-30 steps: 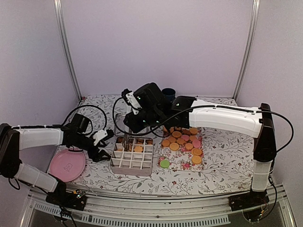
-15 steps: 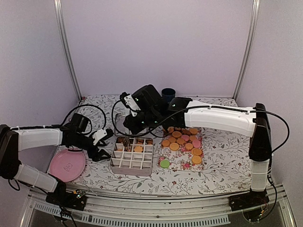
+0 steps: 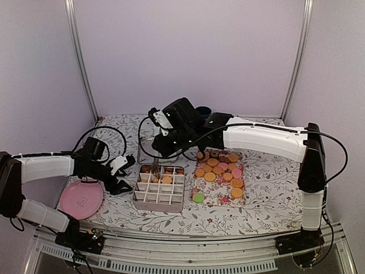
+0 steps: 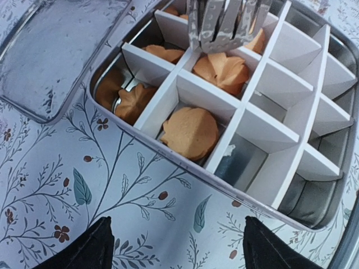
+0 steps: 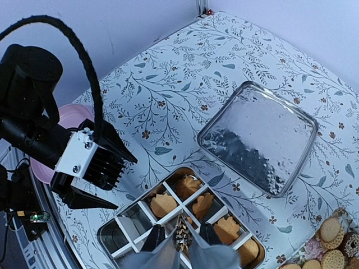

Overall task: Pack the cookies
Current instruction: Pick up the fake cookies from the plate.

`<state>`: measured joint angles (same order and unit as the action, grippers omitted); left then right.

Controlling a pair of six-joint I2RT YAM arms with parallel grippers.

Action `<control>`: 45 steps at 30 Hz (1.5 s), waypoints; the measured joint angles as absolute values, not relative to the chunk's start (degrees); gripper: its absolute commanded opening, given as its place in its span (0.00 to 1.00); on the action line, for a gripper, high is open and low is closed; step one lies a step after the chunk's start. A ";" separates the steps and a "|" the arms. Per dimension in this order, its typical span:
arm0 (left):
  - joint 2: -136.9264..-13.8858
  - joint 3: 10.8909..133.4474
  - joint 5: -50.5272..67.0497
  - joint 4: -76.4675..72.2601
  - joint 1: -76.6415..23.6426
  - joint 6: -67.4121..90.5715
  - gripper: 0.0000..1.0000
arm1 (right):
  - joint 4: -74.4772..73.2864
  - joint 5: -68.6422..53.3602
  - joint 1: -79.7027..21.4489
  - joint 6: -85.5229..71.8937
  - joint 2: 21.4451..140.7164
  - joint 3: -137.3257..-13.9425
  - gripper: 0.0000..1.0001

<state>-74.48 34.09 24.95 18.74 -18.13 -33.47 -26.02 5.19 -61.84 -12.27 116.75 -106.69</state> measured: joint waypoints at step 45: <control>-72.62 34.89 24.49 21.26 -17.78 -34.37 0.81 | -26.41 9.43 -58.41 -19.53 86.96 -70.06 0.35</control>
